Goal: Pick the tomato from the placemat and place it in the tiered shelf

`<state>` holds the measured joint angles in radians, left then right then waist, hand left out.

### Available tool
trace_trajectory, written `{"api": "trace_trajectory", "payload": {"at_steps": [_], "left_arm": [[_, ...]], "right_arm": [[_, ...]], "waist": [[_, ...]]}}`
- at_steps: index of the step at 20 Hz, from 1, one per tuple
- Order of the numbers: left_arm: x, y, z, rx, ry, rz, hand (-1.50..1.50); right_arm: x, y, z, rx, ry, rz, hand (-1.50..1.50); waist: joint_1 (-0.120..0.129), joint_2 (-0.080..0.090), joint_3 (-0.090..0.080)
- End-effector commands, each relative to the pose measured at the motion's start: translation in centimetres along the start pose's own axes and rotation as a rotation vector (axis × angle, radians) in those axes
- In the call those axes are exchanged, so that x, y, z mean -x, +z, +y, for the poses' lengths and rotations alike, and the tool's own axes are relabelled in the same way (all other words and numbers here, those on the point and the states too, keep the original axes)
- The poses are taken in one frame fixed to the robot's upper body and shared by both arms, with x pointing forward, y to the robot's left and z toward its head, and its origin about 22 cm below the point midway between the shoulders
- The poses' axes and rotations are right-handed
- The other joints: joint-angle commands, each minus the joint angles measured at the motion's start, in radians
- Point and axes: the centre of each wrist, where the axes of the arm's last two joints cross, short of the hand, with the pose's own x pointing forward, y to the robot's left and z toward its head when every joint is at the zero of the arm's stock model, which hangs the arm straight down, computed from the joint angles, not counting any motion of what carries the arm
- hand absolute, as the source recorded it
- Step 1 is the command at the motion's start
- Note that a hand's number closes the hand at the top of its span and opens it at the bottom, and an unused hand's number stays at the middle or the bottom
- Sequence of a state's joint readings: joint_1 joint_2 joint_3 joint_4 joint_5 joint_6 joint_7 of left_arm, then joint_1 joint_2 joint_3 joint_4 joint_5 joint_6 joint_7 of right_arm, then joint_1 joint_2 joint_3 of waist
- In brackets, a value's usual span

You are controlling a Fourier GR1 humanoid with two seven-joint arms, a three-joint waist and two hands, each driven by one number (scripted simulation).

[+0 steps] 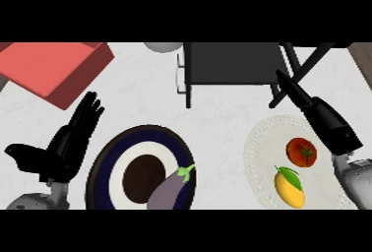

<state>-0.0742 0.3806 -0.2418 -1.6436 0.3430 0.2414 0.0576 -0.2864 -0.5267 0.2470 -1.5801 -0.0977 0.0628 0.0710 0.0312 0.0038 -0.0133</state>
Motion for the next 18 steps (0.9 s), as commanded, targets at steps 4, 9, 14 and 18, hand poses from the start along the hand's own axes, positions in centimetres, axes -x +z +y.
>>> {"api": "trace_trajectory", "payload": {"at_steps": [4, 9, 14, 18], "left_arm": [[4.1, 2.0, 3.8, -0.165, -0.016, 0.254, 0.00], [6.3, 2.7, 4.5, -0.181, 0.022, 0.416, 0.00], [6.2, 1.4, 5.1, -0.116, 0.021, 0.442, 0.00], [6.8, 0.2, 4.0, -0.124, 0.009, 0.453, 0.00]], "right_arm": [[2.1, 4.5, -8.1, 0.312, -0.037, -0.243, 1.50], [9.6, 11.6, -13.8, 0.563, 0.015, 0.144, 1.50], [14.1, 15.6, -15.4, 0.483, -0.126, -0.047, -1.50], [14.2, 18.2, -17.2, 0.290, -0.082, -0.092, -1.50]], "waist": [[-0.069, -0.002, 0.018], [-0.062, 0.019, 0.019], [-0.025, 0.006, 0.017], [-0.030, 0.003, 0.016]]}}
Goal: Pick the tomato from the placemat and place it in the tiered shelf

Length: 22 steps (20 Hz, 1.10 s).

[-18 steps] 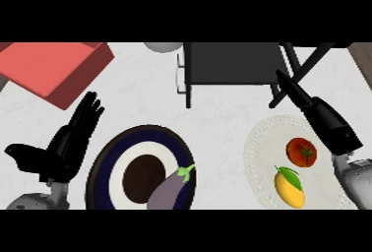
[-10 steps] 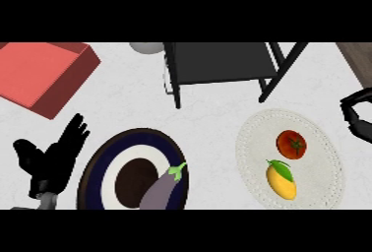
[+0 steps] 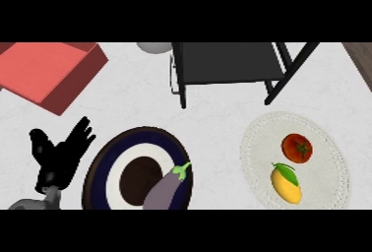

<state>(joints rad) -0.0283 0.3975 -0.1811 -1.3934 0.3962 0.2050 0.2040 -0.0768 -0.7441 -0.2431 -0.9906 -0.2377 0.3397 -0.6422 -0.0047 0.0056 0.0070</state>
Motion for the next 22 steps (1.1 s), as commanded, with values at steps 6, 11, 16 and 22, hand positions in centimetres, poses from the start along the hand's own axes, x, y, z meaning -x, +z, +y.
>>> {"api": "trace_trajectory", "payload": {"at_steps": [6, 11, 16, 22], "left_arm": [[1.6, -0.4, -0.9, 0.006, -0.001, 0.056, 0.00], [0.9, -0.6, 1.7, -0.019, 0.000, 0.058, 0.00], [-0.1, -0.9, 0.8, -0.007, 0.001, 0.047, 0.00], [0.0, -0.5, 1.3, -0.010, -0.005, 0.044, 0.00]], "right_arm": [[-4.3, -1.1, -4.7, -0.307, 0.060, -0.014, -1.50], [-7.6, -2.2, -1.6, -0.370, 0.198, 0.074, -1.50], [-10.2, -3.1, 3.2, -0.272, 0.263, 0.146, -1.50], [-12.4, -3.1, 7.3, -0.211, 0.357, 0.254, -1.50]], "waist": [[-0.002, -0.007, -0.008], [-0.009, -0.010, -0.010], [-0.012, -0.009, -0.010], [0.000, -0.008, -0.008]]}}
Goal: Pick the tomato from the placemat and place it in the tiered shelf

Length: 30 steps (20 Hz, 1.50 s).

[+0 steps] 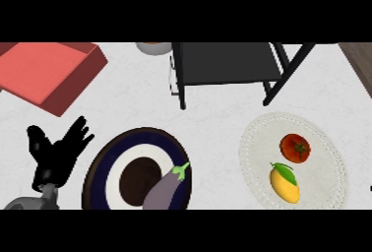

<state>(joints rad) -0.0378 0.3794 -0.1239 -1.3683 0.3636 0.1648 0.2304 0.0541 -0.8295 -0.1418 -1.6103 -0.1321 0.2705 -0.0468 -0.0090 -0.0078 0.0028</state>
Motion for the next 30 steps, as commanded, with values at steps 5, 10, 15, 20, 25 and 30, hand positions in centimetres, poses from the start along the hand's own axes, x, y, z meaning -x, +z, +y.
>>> {"api": "trace_trajectory", "payload": {"at_steps": [5, 10, 15, 20, 25, 30], "left_arm": [[0.3, -0.4, -0.8, 0.013, -0.005, 0.033, 0.00], [-0.3, 0.7, -0.4, 0.032, 0.001, 0.018, 0.00], [0.8, 0.2, -0.6, 0.028, 0.002, 0.047, 0.00], [1.3, -1.5, -1.7, 0.029, 0.004, 0.045, 0.00], [0.7, -1.4, 0.4, 0.019, 0.008, 0.047, 0.00], [0.5, 0.0, -0.4, 0.001, 0.002, 0.013, 0.00]], "right_arm": [[-3.4, -1.6, 3.8, -0.037, 0.090, 0.145, -1.50], [-5.1, -1.8, 6.7, -0.054, 0.169, 0.157, -1.50], [-2.8, -1.5, 7.7, -0.043, 0.182, 0.244, -1.50], [-2.6, -3.0, 8.1, -0.016, 0.245, 0.272, -1.50], [-2.1, -2.0, 10.9, -0.021, 0.242, 0.255, -1.50], [-0.9, -3.5, 13.1, 0.005, 0.259, 0.267, -1.50]], "waist": [[0.011, 0.008, -0.003], [0.014, 0.006, -0.003], [0.009, 0.007, -0.003], [0.010, 0.009, -0.003], [0.007, 0.008, -0.003], [0.012, 0.008, -0.003]]}}
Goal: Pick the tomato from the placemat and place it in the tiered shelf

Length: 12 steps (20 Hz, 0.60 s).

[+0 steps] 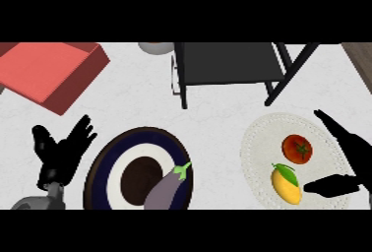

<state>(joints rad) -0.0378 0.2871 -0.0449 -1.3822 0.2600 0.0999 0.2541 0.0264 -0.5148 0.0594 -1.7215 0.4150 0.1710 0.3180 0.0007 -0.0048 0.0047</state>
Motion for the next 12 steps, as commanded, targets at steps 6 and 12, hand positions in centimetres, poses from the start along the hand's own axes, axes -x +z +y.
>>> {"api": "trace_trajectory", "payload": {"at_steps": [6, 12], "left_arm": [[-0.4, 0.6, 0.5, 0.006, -0.007, 0.035, 0.00], [0.2, -0.7, -1.9, 0.015, -0.012, 0.048, 0.00]], "right_arm": [[1.7, -2.7, 2.3, 0.047, 0.057, 0.058, -1.50], [1.7, -4.3, 3.5, 0.064, 0.075, 0.043, -1.50]], "waist": [[0.004, 0.005, -0.004], [0.001, 0.005, -0.005]]}}
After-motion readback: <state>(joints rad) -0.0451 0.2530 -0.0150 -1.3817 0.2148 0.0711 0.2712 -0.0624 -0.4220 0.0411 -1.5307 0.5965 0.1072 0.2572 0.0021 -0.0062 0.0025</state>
